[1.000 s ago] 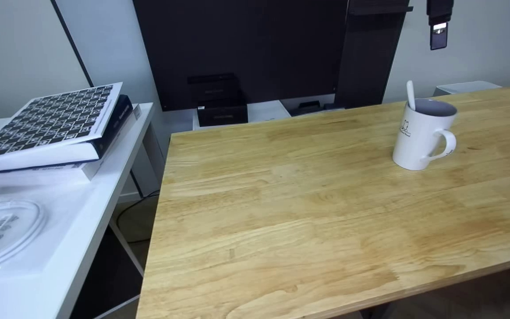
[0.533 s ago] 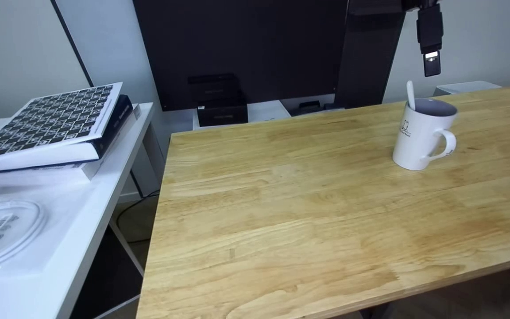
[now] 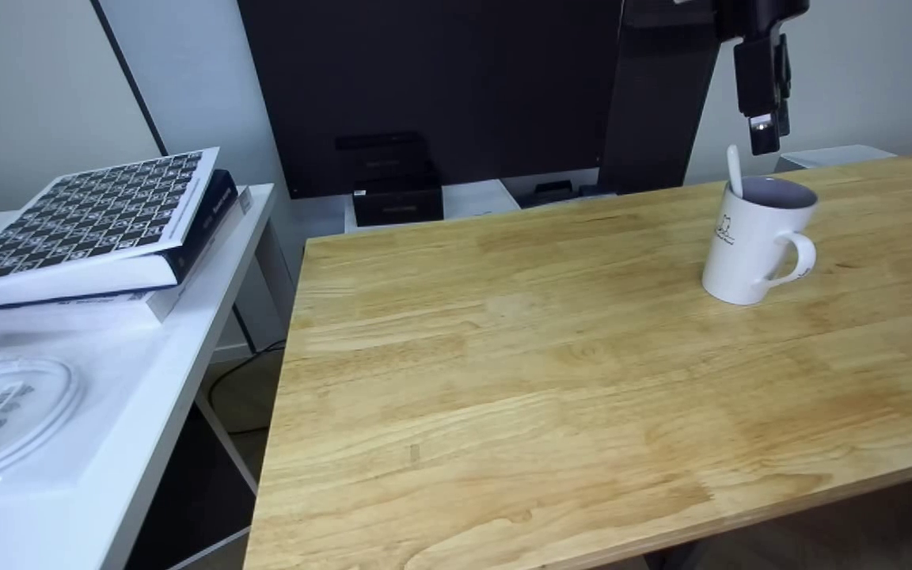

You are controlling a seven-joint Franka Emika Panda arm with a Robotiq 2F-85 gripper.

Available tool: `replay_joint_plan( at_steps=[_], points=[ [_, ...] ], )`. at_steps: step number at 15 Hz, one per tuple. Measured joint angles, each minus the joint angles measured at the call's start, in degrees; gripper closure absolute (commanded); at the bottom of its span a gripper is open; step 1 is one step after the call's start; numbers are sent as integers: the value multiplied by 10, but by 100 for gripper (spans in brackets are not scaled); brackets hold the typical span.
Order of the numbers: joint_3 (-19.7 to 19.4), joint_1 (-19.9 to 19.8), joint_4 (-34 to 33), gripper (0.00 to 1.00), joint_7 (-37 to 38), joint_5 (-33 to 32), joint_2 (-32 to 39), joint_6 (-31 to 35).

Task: Remove the spoon from the mug and put it on the table

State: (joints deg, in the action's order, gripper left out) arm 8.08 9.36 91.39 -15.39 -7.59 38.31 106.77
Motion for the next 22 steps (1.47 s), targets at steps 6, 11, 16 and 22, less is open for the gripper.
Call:
replay_joint_plan(
  at_steps=[6,11,16,22],
  points=[
    [-3,10,-49,0,15,-3,27,-20],
    [-4,23,-93,0,20,-3,62,-39],
    [-5,32,-129,0,22,-4,92,-58],
    [-5,37,-161,0,25,-4,109,-85]
  ],
)
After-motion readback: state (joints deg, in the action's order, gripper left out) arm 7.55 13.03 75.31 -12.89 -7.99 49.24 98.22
